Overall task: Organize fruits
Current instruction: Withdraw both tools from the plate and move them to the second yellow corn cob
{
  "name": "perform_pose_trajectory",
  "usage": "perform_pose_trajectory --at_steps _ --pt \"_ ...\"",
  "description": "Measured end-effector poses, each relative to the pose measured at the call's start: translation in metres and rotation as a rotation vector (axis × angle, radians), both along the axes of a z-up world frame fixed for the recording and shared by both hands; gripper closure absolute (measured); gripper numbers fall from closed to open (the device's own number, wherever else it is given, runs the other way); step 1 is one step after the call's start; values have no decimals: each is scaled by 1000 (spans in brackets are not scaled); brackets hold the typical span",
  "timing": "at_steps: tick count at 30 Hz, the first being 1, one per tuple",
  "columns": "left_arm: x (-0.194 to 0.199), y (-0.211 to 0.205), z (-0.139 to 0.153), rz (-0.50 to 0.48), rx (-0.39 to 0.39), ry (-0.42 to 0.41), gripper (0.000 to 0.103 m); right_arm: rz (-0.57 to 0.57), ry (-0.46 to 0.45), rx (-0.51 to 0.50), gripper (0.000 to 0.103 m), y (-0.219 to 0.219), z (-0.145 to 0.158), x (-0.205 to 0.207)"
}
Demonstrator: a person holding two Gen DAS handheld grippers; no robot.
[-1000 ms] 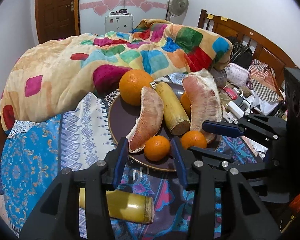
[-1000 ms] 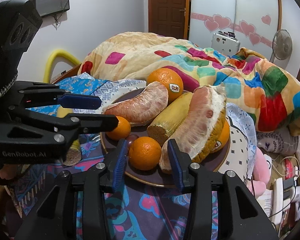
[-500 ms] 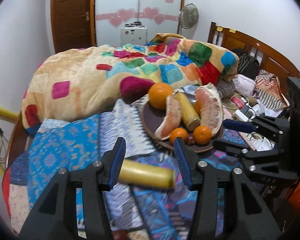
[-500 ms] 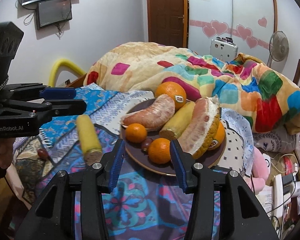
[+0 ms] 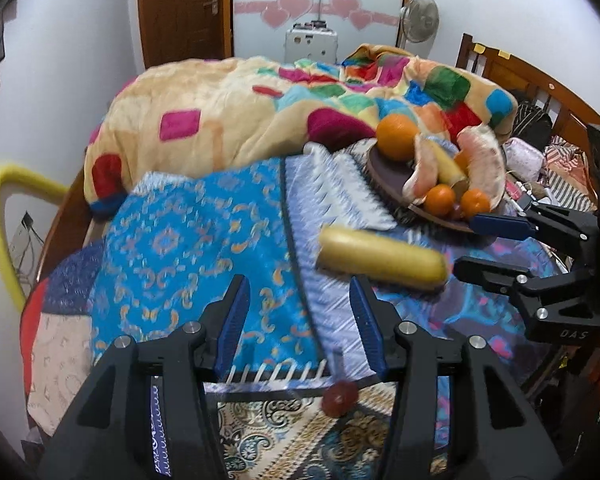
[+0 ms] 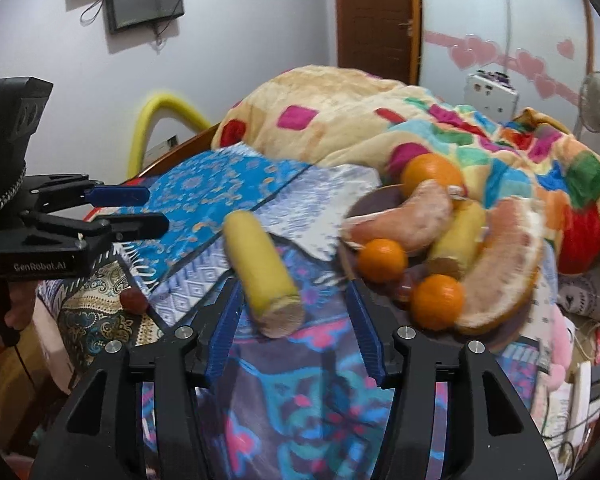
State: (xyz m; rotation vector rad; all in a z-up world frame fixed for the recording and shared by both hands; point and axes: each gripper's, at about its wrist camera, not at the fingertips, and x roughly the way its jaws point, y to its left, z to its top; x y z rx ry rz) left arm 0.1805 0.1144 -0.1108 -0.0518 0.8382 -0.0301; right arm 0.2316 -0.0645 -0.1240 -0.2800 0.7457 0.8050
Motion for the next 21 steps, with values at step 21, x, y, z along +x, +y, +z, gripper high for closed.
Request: perform_pose_trajectory --at_steps 21 --pt "13 -26 -12 -62 -63 33 51 53 73 -45 69 6 -23 -19"
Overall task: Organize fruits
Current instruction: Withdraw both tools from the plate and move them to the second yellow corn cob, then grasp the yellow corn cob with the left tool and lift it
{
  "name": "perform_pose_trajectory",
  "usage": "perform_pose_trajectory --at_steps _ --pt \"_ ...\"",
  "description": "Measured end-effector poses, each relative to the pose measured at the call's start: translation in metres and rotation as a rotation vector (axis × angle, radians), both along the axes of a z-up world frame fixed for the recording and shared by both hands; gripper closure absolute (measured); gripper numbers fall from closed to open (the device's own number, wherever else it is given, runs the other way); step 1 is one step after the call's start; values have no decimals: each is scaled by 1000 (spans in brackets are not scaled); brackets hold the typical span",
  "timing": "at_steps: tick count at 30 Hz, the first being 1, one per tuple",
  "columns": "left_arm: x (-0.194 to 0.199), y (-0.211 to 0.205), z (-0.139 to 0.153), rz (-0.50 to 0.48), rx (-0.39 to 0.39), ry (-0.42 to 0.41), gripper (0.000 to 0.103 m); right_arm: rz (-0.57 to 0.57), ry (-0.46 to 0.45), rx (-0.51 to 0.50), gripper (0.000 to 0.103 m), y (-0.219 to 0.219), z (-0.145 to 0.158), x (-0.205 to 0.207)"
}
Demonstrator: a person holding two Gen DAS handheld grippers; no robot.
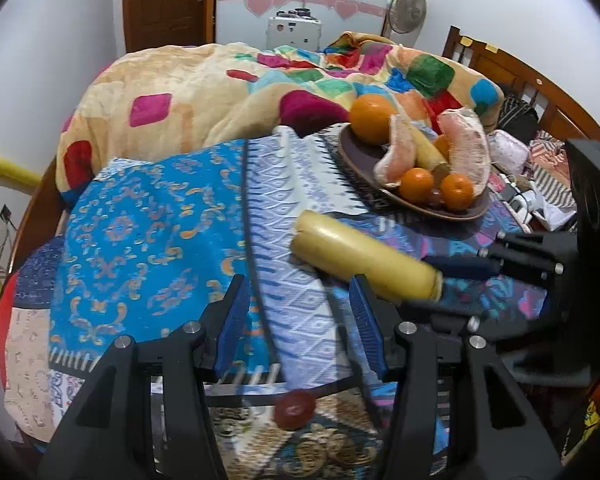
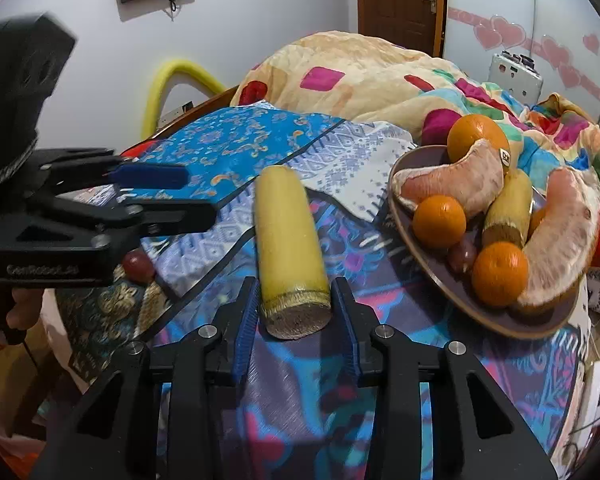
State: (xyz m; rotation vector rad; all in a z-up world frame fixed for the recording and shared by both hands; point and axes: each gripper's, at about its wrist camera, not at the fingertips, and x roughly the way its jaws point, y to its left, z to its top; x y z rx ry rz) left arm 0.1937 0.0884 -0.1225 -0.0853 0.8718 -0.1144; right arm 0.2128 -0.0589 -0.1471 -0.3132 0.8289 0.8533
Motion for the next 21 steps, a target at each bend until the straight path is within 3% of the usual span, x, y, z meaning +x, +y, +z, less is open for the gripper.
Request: perform_pose_trajectory --at_steps 6,11,16,21 --pt "3 -24 -3 -45 -4 26 51 4 14 27 68 -14 0 -13" --pt "11 -37 -2 -49 -8 38 51 -69 -35 27 67 -43 7 -9" --pt "27 -42 0 -32 -60 75 51 -146 -52 53 61 -75 10 -1" --pt "37 -59 2 -41 -1 61 50 -185 -48 77 61 -90 9 6"
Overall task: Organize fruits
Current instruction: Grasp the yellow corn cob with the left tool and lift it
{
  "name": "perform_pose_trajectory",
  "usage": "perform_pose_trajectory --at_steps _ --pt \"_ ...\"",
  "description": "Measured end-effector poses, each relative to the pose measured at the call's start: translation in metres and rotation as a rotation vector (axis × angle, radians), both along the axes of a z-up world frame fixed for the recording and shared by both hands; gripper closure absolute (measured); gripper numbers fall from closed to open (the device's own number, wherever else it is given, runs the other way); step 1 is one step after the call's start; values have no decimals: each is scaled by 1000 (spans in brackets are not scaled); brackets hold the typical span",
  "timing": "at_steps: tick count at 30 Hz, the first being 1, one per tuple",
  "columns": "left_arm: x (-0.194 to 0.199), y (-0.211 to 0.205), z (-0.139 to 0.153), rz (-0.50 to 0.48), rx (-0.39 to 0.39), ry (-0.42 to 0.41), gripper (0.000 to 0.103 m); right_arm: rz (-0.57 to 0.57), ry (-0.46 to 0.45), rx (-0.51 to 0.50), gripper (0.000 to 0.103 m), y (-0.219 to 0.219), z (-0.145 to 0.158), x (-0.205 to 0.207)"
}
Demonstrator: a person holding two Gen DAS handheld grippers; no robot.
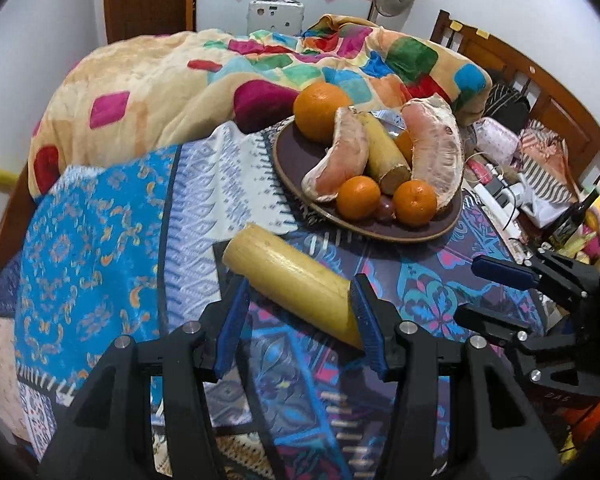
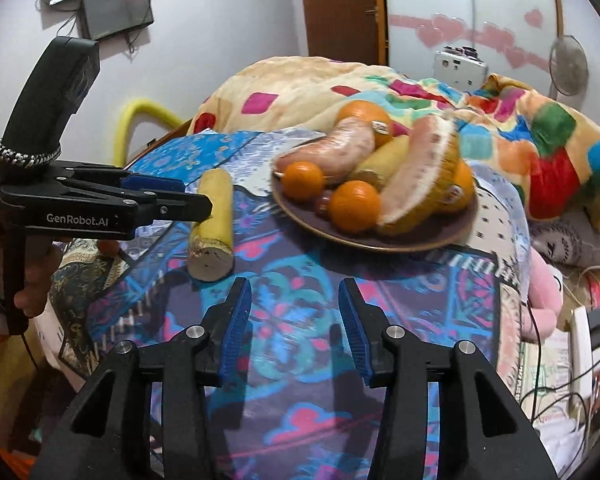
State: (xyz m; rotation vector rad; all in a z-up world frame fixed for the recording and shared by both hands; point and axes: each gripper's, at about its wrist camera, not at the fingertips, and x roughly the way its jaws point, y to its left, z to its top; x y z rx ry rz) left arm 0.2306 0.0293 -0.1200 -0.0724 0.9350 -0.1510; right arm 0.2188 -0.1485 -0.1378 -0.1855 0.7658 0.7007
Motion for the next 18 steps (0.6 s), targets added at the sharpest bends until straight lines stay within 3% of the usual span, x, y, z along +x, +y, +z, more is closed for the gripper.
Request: perform_pose_trajectory --at_steps 4,7,12,15,18 --pt "12 -15 -6 6 34 33 38 -4 -10 11 61 -4 0 0" --pt "15 -26 -8 -1 96 17 37 -1 -21 24 61 -8 0 -3" --pt "17 -26 -15 8 108 27 31 9 -20 30 61 -10 -1 -6" --pt "20 -20 -28 4 73 103 33 6 -21 37 61 -11 -1 -6" --pt "14 -10 -25 -3 17 104 46 7 -23 43 61 -13 -2 -7"
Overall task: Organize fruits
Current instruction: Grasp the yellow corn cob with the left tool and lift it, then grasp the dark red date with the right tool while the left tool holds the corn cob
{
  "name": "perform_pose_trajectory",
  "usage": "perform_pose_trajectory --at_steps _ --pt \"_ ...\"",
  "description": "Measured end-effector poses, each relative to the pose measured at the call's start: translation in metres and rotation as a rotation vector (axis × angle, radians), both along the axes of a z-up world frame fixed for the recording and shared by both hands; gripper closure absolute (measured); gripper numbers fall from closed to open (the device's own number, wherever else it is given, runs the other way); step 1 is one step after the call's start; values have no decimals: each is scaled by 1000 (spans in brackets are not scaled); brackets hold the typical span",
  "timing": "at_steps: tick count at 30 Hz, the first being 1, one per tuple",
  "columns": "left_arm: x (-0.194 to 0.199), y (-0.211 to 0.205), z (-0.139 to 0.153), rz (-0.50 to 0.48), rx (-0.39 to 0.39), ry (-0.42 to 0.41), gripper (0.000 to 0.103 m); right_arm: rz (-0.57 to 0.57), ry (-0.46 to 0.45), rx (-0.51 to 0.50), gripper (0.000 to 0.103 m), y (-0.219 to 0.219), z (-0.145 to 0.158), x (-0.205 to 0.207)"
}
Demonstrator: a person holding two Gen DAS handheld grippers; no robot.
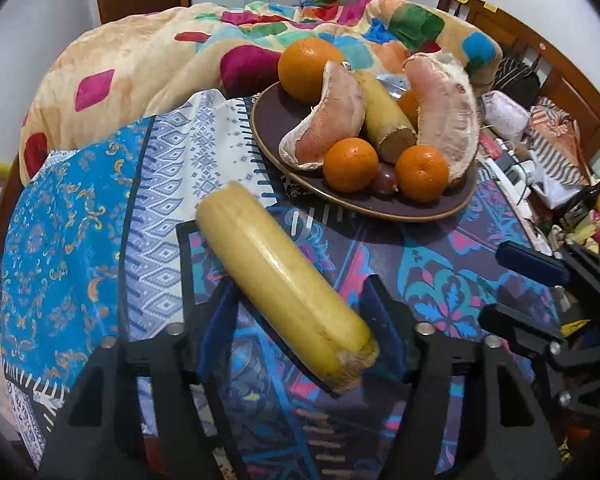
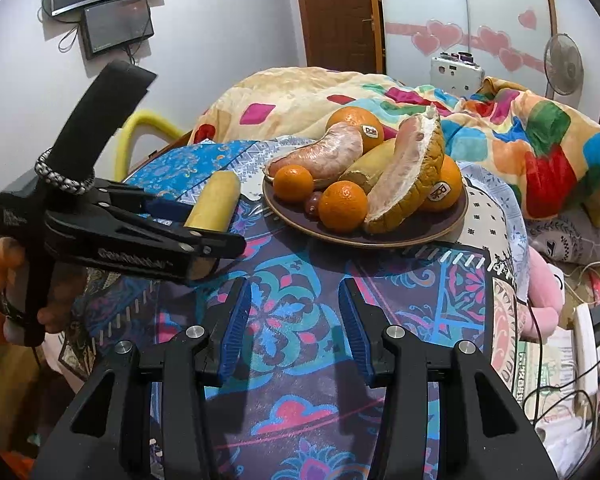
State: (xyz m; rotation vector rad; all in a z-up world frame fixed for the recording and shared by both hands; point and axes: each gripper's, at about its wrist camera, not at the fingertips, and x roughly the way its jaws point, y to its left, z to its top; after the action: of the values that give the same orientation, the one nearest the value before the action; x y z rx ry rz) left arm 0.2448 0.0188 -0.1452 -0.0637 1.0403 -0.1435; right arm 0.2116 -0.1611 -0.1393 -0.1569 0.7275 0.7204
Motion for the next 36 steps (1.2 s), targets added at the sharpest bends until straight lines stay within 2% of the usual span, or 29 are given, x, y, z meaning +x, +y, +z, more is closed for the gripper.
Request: perform_pose_trajectory --at_steps 4,8,13,18,23,30,36 --pt "-15 7 6 -29 45 -20 62 2 1 -2 61 1 0 0" --pt "-22 11 10 -73 107 -21 65 1 -7 5 61 0 2 0" --pt "-5 1 9 -90 154 -9 64 -4 6 12 61 1 1 4" --pt "17 2 1 -77 113 11 64 4 -7 -25 61 6 0 1" --pt "13 8 3 -56 94 -11 68 7 -13 -37 61 9 1 -2" --pt "-18 26 29 -38 104 -79 69 32 -5 -12 61 27 7 -7" --pt "-54 54 52 8 105 -129 69 104 21 21 61 60 13 -19"
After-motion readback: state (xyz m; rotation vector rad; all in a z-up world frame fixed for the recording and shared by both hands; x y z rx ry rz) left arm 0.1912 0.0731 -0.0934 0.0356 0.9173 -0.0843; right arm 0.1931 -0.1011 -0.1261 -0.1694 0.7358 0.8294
